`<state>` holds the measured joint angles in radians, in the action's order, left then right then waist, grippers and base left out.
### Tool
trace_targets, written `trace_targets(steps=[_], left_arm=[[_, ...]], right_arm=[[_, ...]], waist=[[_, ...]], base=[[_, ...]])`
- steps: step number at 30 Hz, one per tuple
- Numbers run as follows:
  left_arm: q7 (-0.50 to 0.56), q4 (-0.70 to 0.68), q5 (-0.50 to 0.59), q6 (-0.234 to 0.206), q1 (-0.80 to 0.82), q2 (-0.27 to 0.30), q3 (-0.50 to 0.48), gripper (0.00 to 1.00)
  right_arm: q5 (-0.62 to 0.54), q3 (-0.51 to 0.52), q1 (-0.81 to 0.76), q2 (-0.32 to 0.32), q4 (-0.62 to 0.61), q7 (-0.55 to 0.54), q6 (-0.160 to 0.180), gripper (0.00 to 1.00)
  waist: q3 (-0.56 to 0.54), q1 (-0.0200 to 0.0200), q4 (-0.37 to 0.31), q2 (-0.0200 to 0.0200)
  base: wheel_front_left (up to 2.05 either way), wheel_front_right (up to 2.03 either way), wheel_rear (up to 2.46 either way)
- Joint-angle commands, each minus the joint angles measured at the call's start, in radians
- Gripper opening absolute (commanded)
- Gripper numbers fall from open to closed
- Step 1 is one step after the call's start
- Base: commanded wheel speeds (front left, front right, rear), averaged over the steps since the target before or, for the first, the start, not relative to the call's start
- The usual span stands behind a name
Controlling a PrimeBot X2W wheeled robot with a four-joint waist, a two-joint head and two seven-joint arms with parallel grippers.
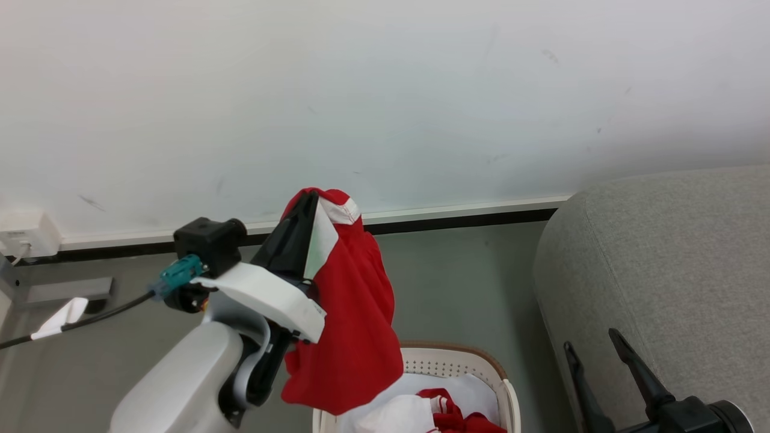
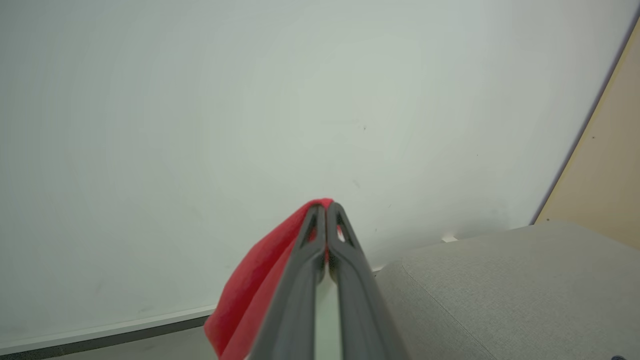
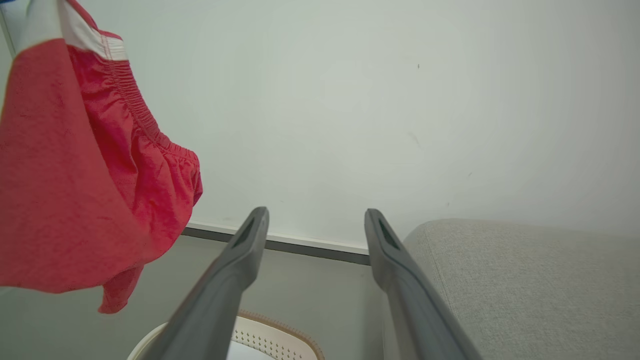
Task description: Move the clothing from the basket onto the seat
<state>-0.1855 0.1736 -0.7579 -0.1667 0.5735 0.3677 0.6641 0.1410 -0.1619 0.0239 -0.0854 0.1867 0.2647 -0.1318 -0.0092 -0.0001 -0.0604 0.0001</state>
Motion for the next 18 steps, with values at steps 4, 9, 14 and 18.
trace_targets(steps=[4,9,14,18], left_arm=[[0.014,-0.06,0.005,-0.022,-0.023,0.018,0.001,0.0],[0.029,-0.12,0.014,-0.044,-0.033,0.023,0.009,0.0],[0.04,-0.148,0.017,-0.053,-0.042,0.025,0.019,0.0],[0.047,-0.157,0.02,-0.056,-0.036,0.014,0.031,0.0]], right_arm=[[0.008,-0.056,-0.001,-0.044,-0.027,0.0,0.002,1.0],[0.025,-0.205,0.041,-0.086,-0.056,-0.001,0.002,1.0],[0.059,-0.368,0.128,-0.099,-0.058,-0.001,0.002,1.0],[0.07,-0.467,0.217,-0.087,-0.015,0.0,0.002,1.0]], waist=[[-0.005,0.0001,0.012,-0.0001],[-0.002,0.0001,0.03,-0.0001],[0.0,0.0001,0.05,-0.0001],[0.001,0.0001,0.067,-0.0001]], base=[[0.0,0.0,0.0],[0.0,0.0,0.0],[0.0,0.0,0.0],[0.0,0.0,0.0]])
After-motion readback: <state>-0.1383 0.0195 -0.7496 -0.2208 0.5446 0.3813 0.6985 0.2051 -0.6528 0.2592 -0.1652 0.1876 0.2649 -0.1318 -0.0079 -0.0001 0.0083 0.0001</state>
